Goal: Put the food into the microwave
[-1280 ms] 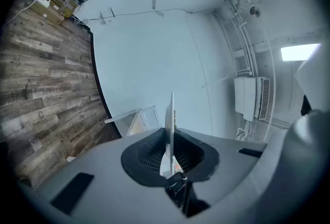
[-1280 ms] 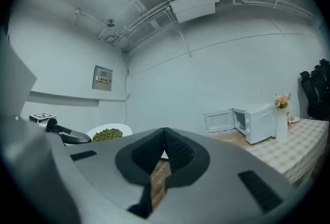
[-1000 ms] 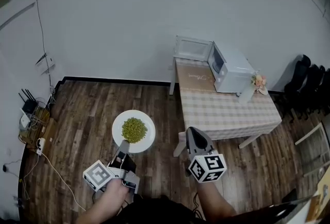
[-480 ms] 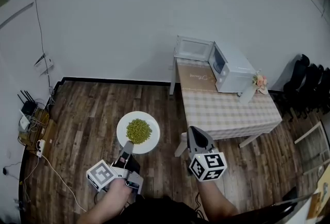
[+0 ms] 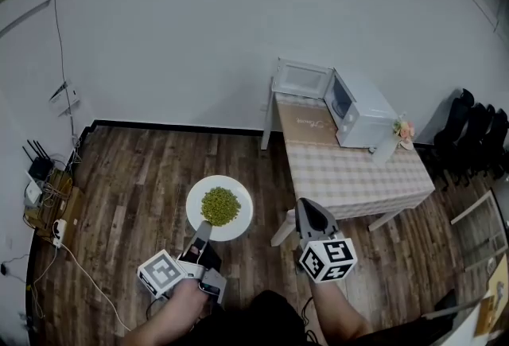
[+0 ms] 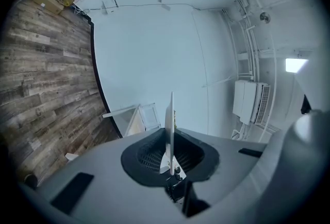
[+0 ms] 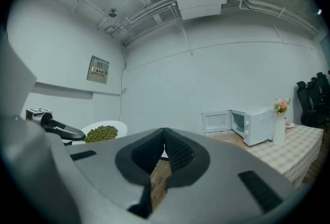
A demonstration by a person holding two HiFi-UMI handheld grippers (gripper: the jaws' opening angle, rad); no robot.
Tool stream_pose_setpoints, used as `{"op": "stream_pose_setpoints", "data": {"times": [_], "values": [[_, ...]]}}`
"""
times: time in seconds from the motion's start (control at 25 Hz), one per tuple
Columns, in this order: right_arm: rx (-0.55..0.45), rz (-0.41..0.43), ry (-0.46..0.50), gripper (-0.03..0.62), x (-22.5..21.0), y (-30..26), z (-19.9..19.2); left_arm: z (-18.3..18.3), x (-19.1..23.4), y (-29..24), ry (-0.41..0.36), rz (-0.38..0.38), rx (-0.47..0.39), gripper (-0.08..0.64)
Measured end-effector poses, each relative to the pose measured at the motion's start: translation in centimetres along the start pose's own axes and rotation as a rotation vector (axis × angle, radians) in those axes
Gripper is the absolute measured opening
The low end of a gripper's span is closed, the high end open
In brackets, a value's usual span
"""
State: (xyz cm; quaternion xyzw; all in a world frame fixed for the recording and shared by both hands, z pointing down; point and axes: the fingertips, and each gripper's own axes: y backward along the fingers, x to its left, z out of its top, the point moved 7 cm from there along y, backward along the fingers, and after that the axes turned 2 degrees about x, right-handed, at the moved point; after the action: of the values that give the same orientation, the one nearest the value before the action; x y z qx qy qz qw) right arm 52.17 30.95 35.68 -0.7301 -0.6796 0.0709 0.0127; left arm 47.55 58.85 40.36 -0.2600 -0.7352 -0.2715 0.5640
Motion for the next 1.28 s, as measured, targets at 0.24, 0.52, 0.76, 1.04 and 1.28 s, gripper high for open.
{"op": "stream_pose_setpoints", "data": {"times": [0.24,0.52,0.76,1.04,1.28], "values": [[-0.001,0.012,0.012,0.009,-0.8,-2.6,0.1,1.3,1.1,-1.2,-0.03,0.045,0.001,0.037],[-0.02,0.064,0.035,0.009,-3.6,-8.9,1.8,3.2,1.7,-6.9,-0.029,0.054,-0.037,0.037],[-0.02,0.084,0.095,0.009,-7.1,-13.8,3.0,4.0,2.4,-12.9,-0.056,0.059,-0.056,0.037],[-0.012,0.127,0.079,0.009,-10.9,-17.9,3.7,4.1,2.4,-18.8,-0.061,0.075,-0.073,0.037],[-0.018,0.153,0.073,0.009,-14.3,-20.4,4.3,3.8,3.0,-23.5,-0.068,0.097,-0.077,0.037]]}}
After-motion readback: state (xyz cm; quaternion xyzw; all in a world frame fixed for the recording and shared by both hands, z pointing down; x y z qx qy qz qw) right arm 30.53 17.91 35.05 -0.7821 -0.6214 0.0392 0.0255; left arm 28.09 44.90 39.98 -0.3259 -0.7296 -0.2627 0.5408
